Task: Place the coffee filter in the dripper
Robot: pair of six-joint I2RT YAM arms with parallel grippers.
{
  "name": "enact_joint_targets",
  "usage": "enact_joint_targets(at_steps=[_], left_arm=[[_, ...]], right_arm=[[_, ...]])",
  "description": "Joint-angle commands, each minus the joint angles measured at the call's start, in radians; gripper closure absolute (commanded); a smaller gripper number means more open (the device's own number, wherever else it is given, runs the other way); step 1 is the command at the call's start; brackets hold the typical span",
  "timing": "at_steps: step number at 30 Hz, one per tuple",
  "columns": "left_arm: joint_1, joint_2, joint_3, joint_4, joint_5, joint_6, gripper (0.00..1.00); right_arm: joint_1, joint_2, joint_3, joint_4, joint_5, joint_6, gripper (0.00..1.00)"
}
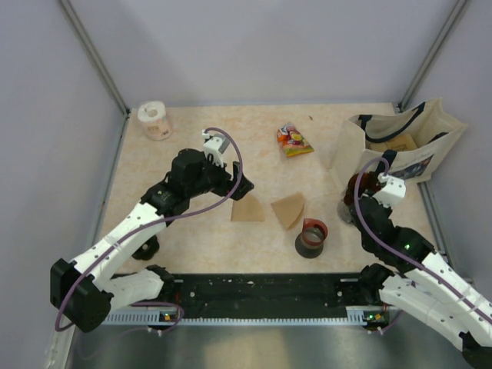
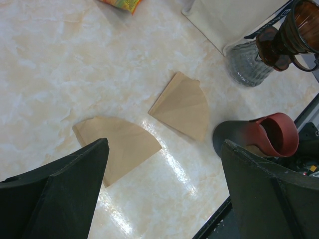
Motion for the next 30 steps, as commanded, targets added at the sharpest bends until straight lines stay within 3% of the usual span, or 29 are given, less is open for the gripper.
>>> enact_joint_targets(at_steps=[1, 2, 7, 14, 30], left_arm=[[0.000, 0.002, -0.004, 0.038, 0.007, -0.003, 0.01], [0.000, 0.006, -0.002, 0.038, 0.010, -0.005, 0.01], [-0.002, 0.013, 0.001, 0.038, 0.015, -0.006, 0.01], [-0.002, 0.019, 0.002, 0.040, 0.021, -0.010, 0.01], [-0.002, 0.026, -0.001, 0.037, 0.019, -0.003, 0.01]], right_arm=[[0.004, -0.008, 0.027, -0.007, 0.009, 0.013, 0.70], [0.003, -0.007, 0.027, -0.013, 0.009, 0.026, 0.66], [0.004, -0.016, 0.032, -0.027, 0.018, 0.047, 0.64], [0.004, -0.028, 0.045, -0.027, 0.060, 0.053, 0.81], [0.004, 0.028, 0.069, -0.010, 0.050, 0.010, 0.81]])
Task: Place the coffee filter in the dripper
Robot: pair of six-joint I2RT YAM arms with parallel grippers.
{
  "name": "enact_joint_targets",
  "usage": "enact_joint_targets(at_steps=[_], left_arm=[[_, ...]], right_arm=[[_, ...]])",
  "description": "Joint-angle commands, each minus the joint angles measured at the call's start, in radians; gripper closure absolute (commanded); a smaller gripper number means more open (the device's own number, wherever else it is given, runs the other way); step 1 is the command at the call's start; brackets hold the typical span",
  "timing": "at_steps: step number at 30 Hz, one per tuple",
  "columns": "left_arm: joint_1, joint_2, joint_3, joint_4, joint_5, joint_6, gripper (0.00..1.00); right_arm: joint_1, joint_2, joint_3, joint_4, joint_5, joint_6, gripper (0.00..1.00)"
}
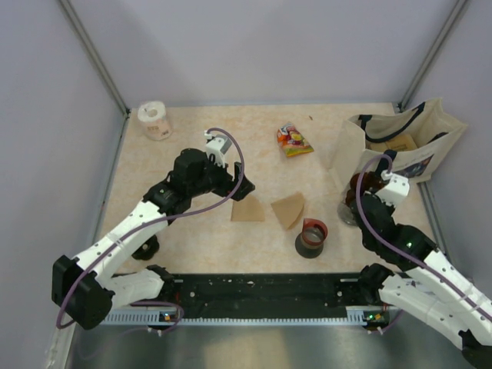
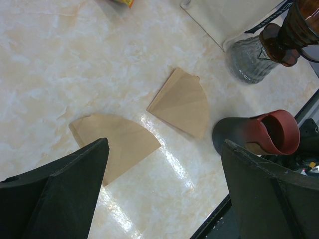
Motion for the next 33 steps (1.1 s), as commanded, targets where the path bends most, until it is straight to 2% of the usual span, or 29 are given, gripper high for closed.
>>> enact_joint_targets(at_steps=[1, 8, 12, 19, 22, 24, 26, 27, 30, 33], left_arm=[[0.000, 0.003, -0.001, 0.035, 0.003, -0.001, 0.01], [0.000, 0.003, -0.002, 0.033, 0.001, 0.000, 0.01], [0.000, 0.003, -0.004, 0.033, -0.003, -0.003, 0.01], [-0.002, 0.008, -0.002, 0.033, 0.003, -0.003, 0.01], [0.000, 0.008, -0.001, 0.033, 0.006, -0.005, 0.01], [0.000, 0.006, -0.002, 0.033, 0.006, -0.005, 0.01], [-0.002, 0.006, -0.004, 0.033, 0.004, -0.005, 0.01], [-0.002, 0.002, -0.005, 0.033, 0.004, -0.005, 0.01], [0.000, -0.005, -0.008, 0.036, 0.000, -0.003, 0.01], [-0.002, -0.012, -0.011, 0.035, -0.013, 0.000, 0.01]], right_arm=[[0.004, 0.009, 0.016, 0.019, 0.014, 0.006, 0.82], [0.004, -0.030, -0.013, 0.020, -0.026, 0.020, 0.80], [0.004, -0.049, -0.023, 0.020, -0.050, 0.022, 0.72], [0.003, -0.050, -0.021, 0.020, -0.056, 0.020, 0.66], [0.004, -0.050, -0.012, 0.020, -0.058, 0.006, 0.59], [0.004, -0.050, 0.003, 0.020, -0.050, -0.004, 0.53], [0.004, -0.053, 0.031, 0.014, -0.046, -0.013, 0.39], [0.004, -0.058, 0.039, 0.014, -0.047, -0.023, 0.35], [0.003, -0.069, 0.085, 0.014, -0.056, -0.056, 0.01], [0.004, -0.081, 0.135, 0.016, -0.076, -0.078, 0.01]])
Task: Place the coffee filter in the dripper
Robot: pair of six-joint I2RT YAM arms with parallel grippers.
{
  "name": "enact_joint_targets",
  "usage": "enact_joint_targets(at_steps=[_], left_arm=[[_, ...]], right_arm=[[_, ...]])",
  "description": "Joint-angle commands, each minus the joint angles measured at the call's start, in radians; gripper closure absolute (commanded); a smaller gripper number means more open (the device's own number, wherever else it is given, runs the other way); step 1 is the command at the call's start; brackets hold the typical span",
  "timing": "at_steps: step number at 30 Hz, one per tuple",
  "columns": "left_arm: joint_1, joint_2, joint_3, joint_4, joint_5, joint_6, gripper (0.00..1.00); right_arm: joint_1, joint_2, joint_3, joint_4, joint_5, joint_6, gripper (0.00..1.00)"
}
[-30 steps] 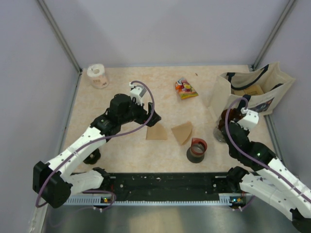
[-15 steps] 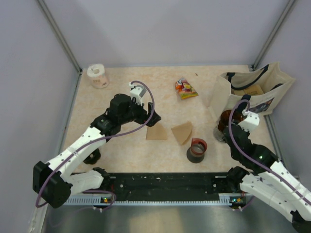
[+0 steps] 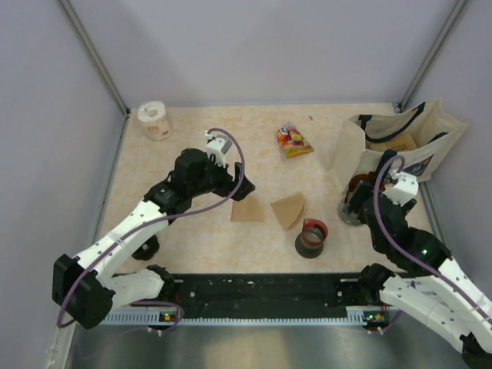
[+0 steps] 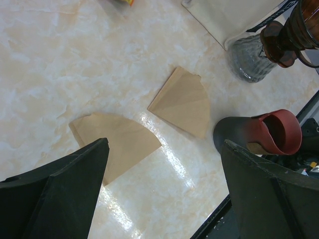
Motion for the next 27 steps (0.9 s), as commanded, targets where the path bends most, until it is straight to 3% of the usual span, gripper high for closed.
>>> enact_joint_targets(at_steps=[1, 5, 12, 21, 27], left_arm=[[0.000, -0.020, -0.012, 0.035, -0.013, 0.002, 0.01], [0.000, -0.028, -0.020, 0.043, -0.029, -0.001, 0.01], [0.001, -0.004, -0.009, 0.038, -0.072, -0.018, 0.01], [0.004, 0.003, 0.003, -0.060, -0.217, -0.092, 0.01], [0.012, -0.046, -0.109, -0.086, -0.227, -0.184, 0.01]], right_arm=[[0.004, -0.032, 0.123, 0.020, -0.015, -0.040, 0.01], [0.004, -0.093, 0.186, 0.055, -0.073, -0.040, 0.01], [0.004, -0.207, 0.194, 0.225, -0.241, -0.187, 0.01], [0.004, 0.167, 0.329, 0.303, -0.448, -0.320, 0.01], [0.004, 0.428, 0.383, 0.380, -0.605, -0.377, 0.01]])
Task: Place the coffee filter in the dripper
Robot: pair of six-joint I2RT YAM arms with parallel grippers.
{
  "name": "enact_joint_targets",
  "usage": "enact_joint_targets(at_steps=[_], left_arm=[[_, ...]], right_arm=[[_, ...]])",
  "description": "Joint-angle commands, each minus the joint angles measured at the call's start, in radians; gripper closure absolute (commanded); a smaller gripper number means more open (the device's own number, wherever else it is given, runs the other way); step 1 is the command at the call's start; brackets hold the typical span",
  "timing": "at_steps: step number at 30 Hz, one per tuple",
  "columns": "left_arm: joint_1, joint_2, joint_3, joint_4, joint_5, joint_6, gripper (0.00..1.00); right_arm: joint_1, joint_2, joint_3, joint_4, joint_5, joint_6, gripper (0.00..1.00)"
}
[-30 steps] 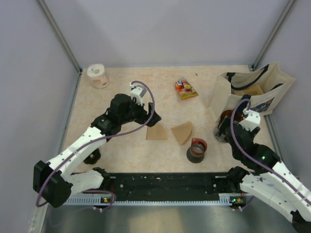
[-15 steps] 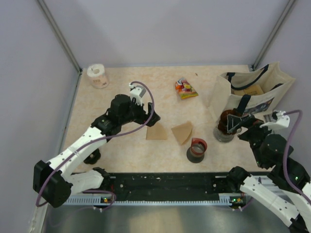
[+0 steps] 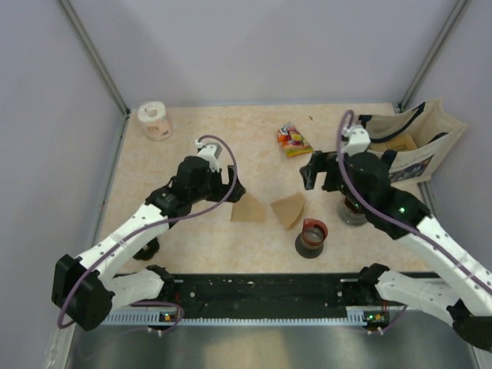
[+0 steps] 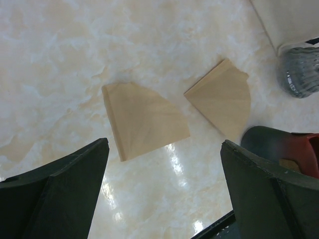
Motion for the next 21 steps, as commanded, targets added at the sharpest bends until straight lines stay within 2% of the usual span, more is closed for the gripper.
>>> enact_joint_targets(at_steps=[1, 5, 8, 15, 21], left_arm=[[0.008, -0.058, -0.087, -0.032, -0.052, -0.084, 0.01], [0.023, -0.104, -0.155, -0.046, -0.069, -0.117, 0.01], [0.037, -0.133, -0.209, -0.037, -0.112, -0.151, 0.01], [0.039, -0.136, -0.275, 0.032, -0.085, -0.185, 0.01], [0.040, -0.136, -0.281, 0.038, -0.085, -0.180, 0.01]], right_arm=[[0.004, 0.165, 0.055, 0.092, -0.166, -0.065, 0.01], [0.004, 0.314, 0.068, 0.103, -0.261, -0.054, 0.01], [0.004, 0.409, 0.063, 0.084, -0.254, 0.013, 0.01], [-0.032, 0.515, 0.022, -0.031, -0.188, 0.213, 0.01], [-0.111, 0.555, -0.049, 0.001, -0.244, 0.317, 0.01]])
